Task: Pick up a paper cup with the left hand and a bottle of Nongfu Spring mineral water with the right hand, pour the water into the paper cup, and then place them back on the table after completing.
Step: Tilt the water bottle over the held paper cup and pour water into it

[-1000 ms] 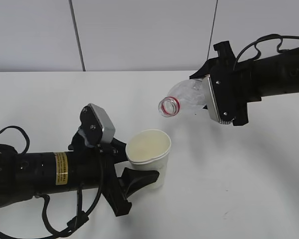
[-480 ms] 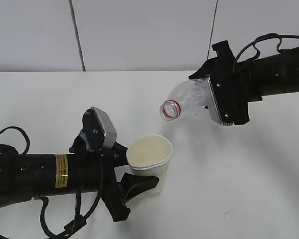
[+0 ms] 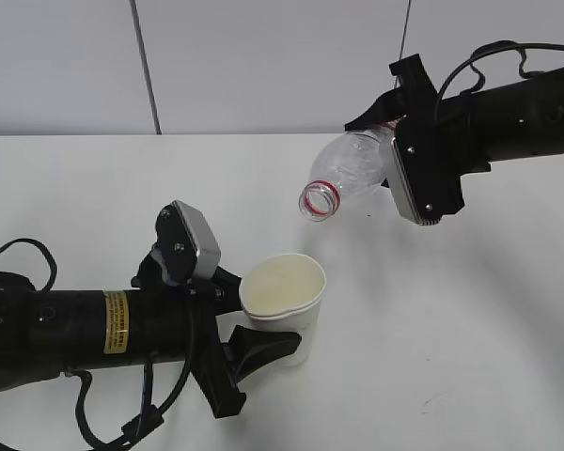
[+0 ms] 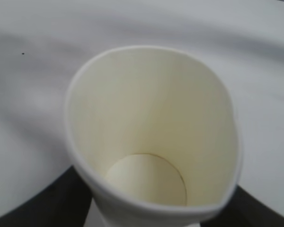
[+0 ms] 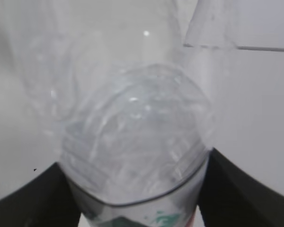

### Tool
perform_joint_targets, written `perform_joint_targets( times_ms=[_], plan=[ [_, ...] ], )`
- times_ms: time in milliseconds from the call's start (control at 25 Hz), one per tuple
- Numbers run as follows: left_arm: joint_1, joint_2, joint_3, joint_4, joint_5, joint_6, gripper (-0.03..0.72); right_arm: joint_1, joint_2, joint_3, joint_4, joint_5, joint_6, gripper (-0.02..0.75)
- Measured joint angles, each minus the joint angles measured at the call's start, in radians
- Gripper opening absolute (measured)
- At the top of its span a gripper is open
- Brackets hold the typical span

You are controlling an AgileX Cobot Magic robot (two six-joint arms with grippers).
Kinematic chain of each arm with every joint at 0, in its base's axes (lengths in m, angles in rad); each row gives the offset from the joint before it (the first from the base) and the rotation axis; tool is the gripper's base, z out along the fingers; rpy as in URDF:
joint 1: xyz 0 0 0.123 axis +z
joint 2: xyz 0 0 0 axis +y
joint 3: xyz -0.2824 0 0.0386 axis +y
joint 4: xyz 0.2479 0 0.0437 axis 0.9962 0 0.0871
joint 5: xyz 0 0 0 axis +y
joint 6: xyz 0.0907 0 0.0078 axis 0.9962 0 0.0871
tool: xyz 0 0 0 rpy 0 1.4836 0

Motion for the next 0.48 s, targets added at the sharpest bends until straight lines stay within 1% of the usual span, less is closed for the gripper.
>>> perform_joint_targets(
  times_ms=[280,480],
  plan=[
    [0.000,0.000,0.000,0.006,0.000,0.000,0.405,0.000,0.000,0.000,-0.002,-0.014,-0.044,0.480],
    [0.000,0.000,0.000,0.076,0.000,0.000,0.405,0.000,0.000,0.000,-0.004,-0.014,-0.061,0.480]
  ],
)
